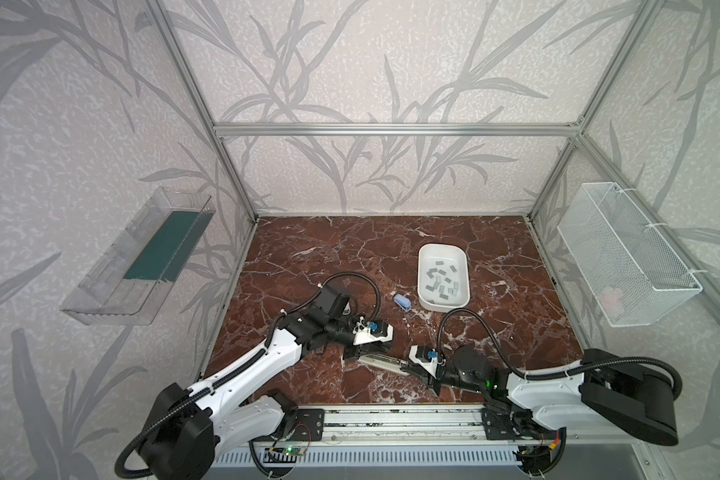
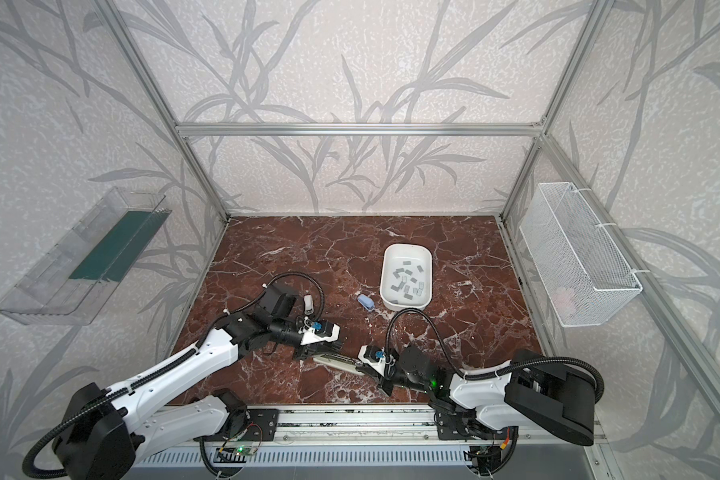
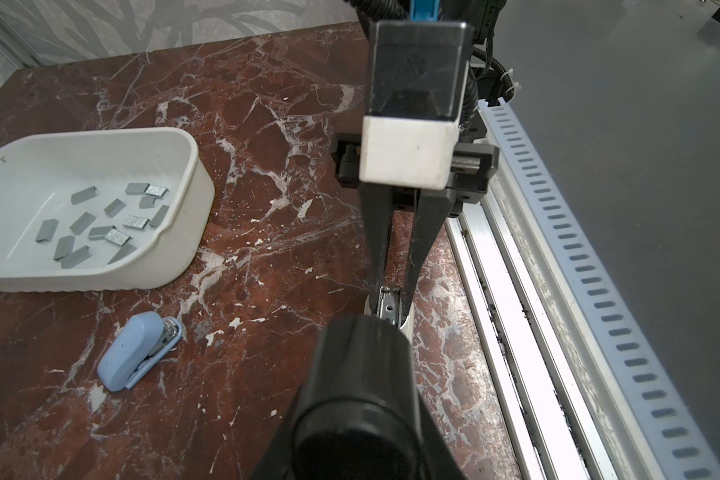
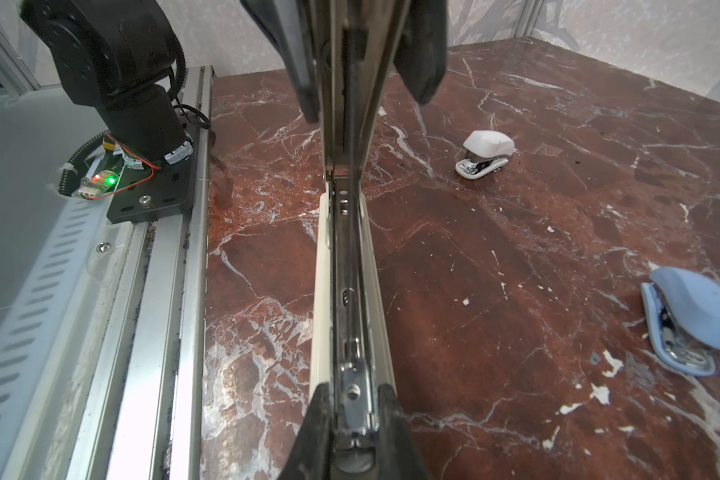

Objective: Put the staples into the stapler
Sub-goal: 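Pull the stapler top and base apart with both grippers, opening it flat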

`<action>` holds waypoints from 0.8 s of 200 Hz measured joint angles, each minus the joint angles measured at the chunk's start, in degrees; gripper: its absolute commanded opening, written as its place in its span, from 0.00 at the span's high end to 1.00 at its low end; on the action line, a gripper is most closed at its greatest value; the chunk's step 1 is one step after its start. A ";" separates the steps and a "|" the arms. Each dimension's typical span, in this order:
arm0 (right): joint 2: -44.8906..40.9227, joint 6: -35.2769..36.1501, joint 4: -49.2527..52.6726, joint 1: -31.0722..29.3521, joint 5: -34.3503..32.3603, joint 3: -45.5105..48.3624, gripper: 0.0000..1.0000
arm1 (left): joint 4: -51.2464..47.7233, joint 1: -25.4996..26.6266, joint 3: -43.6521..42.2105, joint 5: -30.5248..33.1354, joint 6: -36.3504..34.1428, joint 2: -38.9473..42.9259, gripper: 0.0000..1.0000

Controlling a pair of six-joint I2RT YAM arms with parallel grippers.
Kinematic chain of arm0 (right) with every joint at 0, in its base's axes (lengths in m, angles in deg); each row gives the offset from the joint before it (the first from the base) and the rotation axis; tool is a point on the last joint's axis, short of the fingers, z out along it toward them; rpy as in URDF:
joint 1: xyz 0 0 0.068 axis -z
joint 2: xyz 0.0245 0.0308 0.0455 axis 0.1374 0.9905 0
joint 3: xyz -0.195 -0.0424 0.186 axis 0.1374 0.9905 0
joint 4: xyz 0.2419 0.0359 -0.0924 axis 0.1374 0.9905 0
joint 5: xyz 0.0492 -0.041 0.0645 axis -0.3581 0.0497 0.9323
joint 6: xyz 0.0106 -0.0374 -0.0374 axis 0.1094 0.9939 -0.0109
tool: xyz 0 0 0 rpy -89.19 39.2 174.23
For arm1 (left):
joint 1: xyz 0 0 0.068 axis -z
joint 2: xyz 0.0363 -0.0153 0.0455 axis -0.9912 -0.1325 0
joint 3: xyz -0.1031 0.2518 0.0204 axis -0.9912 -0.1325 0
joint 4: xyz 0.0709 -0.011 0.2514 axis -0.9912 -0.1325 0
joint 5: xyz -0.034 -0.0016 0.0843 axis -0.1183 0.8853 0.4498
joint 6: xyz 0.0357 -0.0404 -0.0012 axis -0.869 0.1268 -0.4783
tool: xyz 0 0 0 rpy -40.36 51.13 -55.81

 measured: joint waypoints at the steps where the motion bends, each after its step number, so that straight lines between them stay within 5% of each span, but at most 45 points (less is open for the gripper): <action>1: 0.00 -0.02 0.07 -0.07 -0.07 0.00 1.00 | 0.09 0.02 -0.09 0.02 0.00 0.07 1.00; 60: -3.50 -1.33 3.13 -3.45 -6.40 -0.11 1.00 | 6.80 0.11 -3.91 2.25 3.76 3.28 0.79; 160: -19.26 -2.01 14.19 -4.92 -14.60 0.96 1.00 | 20.68 1.46 -8.09 8.20 10.38 3.19 0.70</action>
